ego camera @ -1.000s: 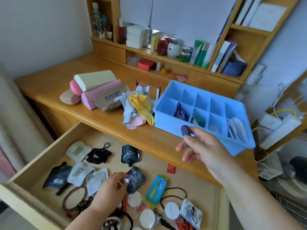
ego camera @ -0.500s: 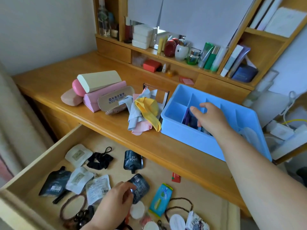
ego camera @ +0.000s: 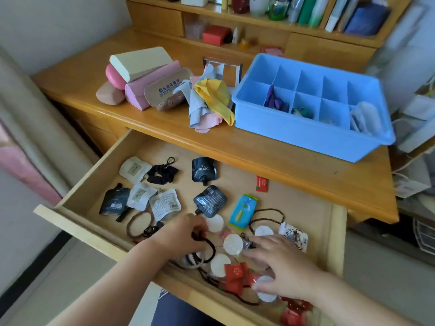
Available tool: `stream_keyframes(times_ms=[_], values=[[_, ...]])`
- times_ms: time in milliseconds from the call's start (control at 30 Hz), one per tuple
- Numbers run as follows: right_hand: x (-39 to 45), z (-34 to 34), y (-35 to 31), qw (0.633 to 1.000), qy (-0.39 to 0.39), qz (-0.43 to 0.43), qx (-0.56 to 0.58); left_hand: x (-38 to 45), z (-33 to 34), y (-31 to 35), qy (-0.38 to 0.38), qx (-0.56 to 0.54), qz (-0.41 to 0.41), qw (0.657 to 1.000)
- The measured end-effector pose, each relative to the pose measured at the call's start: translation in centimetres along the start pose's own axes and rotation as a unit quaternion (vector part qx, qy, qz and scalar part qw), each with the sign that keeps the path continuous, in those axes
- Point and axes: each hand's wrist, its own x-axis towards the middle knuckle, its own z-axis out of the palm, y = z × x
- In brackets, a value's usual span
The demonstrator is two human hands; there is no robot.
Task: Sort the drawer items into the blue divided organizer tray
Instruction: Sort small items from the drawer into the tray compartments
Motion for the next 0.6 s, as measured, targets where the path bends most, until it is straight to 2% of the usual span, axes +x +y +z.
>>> stream_keyframes(times_ms=[67,133,200,267,333,433,500,600], values=[[-1.0,2.3,0.6,0.998,-0.027,-0.021,-0.061,-0.8,0.8,0.0,-0.066,0.121,0.028,0.99],[-1.5,2.9,0.9,0.994,-0.025,-0.027,-0.101,-0.8,1.6,0.3,-0.092,0.23,0.017,0.969],[-1.5,2.1,1.0,0.993,0.029,-0.017,-0.114,-0.4,1.8,0.7,-0.089,0.251,-0.012,0.964],[-1.2,0.7,1.2,0.986,0.128,0.01,-0.107,0.1,1.9,0.7,-0.071,0.238,-0.044,0.968],[-1.4,-0.5,1.8,0.981,0.179,0.075,-0.032,0.2,1.5,0.6,-0.024,0.191,-0.059,0.98],[-1.9,-1.5,3.5,0.958,0.189,0.191,0.1,0.2,1.1,-0.2,0.063,0.043,-0.081,0.994],[-1.9,-1.9,4.2,0.929,0.199,0.212,0.23,0.3,0.6,-0.6,0.109,-0.045,-0.105,0.988],[-1.4,-2.1,4.2,0.909,0.174,0.206,0.319,0.3,-0.1,-0.8,0.165,-0.166,-0.132,0.963]])
